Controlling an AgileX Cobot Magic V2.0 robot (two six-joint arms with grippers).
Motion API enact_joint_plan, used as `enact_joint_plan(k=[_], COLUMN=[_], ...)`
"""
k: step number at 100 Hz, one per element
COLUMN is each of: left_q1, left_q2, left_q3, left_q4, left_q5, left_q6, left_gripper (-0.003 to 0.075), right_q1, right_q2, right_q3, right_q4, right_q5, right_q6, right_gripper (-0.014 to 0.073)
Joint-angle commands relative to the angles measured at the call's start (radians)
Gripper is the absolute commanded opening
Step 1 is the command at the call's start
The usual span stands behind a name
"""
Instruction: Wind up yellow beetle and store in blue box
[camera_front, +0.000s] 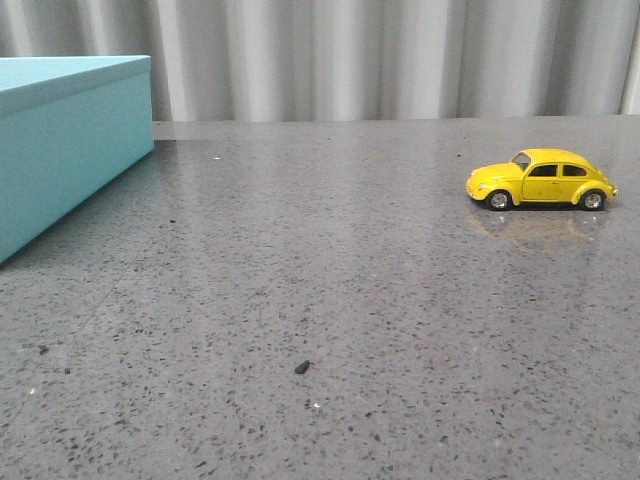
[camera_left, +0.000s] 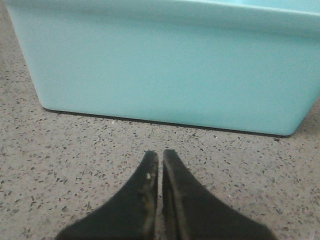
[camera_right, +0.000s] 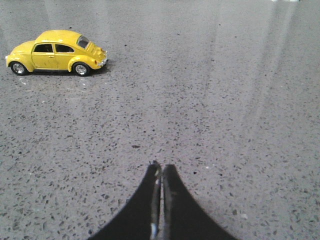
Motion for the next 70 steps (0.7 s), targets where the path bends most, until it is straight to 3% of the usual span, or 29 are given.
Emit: enact_joint_plan(k=[1, 70], left_q1=[-0.007, -0.007], left_q2=[-0.032, -0.032], left_q3=[0.027, 0.027], left_q4=[-0.014, 0.011], left_q5=[-0.038, -0.04], left_q6=[-0.001, 0.001], left_gripper=[-0.0021, -0.0021], right_q1=[-0.004, -0.004], right_q2=[-0.02, -0.02], right_q3=[0.023, 0.023], right_q4=[-0.004, -0.004], right_q5=[-0.012, -0.012], right_q6=[-0.007, -0.007], right_gripper=[-0.0062, -0.0062])
